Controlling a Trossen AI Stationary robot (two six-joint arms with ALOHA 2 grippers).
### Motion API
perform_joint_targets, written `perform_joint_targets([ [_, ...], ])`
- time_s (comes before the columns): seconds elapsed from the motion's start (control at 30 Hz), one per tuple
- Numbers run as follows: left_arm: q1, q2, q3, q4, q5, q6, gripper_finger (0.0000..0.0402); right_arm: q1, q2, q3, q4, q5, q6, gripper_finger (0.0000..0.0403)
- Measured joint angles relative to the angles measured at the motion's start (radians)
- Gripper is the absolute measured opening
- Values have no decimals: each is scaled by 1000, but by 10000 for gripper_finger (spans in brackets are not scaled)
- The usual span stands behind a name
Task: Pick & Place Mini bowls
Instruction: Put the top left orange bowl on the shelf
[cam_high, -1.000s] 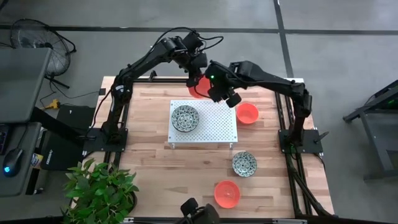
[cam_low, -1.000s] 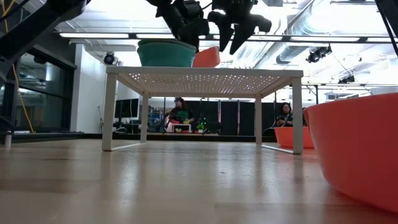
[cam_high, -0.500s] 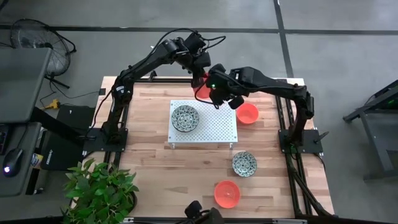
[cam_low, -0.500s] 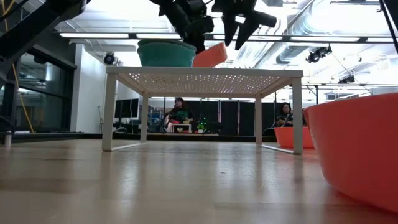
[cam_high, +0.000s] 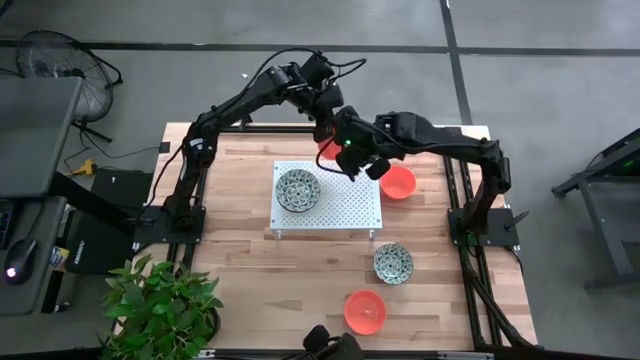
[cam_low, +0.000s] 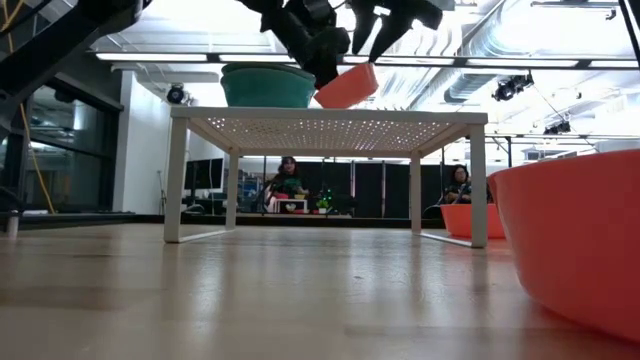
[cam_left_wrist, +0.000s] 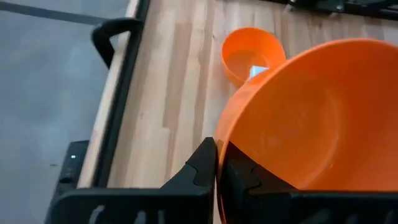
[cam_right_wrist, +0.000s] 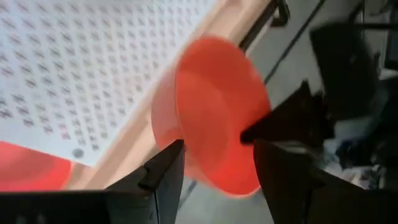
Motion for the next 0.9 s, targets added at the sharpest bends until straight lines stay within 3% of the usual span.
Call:
perform_joint_targets([
  [0.13, -7, -2, 0, 20, 38, -4, 0, 7, 0, 0, -4, -107, 44, 181],
  [0.4, -21, -2, 1, 27, 50, 13, 0, -36, 0, 0, -50, -164, 119, 181],
  [0.73, -20, -2, 4, 7, 62, 35, 0, -48, 0, 0, -110, -178, 161, 180],
  [0.9, -20, -2, 4, 5, 75, 53, 0, -48, 0, 0, -113, -178, 161, 157],
])
